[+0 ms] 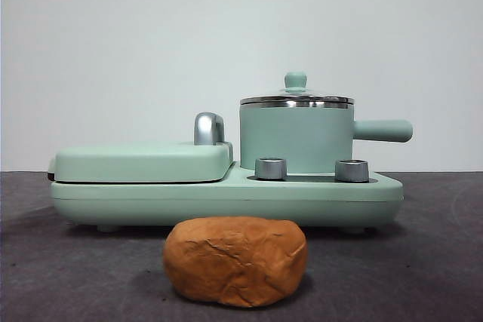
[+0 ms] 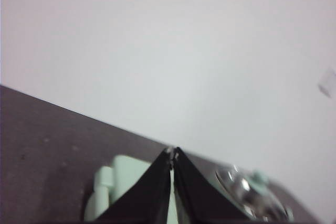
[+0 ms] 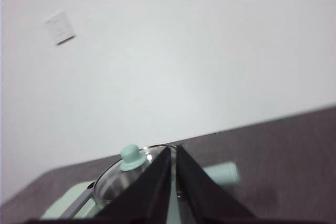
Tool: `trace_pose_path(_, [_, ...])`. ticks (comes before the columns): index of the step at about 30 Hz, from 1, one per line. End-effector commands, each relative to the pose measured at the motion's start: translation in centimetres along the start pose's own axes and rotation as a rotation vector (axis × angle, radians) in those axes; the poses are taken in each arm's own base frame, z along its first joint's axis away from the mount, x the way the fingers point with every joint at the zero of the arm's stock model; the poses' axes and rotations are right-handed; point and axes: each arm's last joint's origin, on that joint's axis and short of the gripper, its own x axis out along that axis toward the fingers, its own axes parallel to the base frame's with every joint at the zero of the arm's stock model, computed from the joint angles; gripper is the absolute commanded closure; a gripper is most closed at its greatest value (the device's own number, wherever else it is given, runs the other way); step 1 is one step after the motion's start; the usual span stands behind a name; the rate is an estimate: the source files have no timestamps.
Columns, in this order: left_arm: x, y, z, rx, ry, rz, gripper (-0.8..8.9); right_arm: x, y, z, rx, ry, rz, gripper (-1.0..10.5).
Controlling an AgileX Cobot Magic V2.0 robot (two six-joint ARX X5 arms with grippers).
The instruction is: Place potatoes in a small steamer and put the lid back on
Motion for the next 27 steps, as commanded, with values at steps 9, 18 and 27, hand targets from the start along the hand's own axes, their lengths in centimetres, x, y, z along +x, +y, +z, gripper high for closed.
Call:
trace_pose_path(9, [1.9, -3.1, 5.3, 0.693, 0.162, -0.156, 8.08, 2.0, 1.3, 2.7, -0.552, 0.091, 0.196, 9.3])
trace_pose_path(18, [6.7, -1.4, 4.3, 0.670, 0.370, -0.152, 8.07, 4.7, 0.2, 1.7, -0.592, 0.341, 0.188, 9.3])
trace_pose_path(27, [10.6, -2.1, 1.9, 0.757, 0.535, -0.323, 8.07, 7.2, -0.8, 0.1, -0.560, 0.486, 0.205, 9.3])
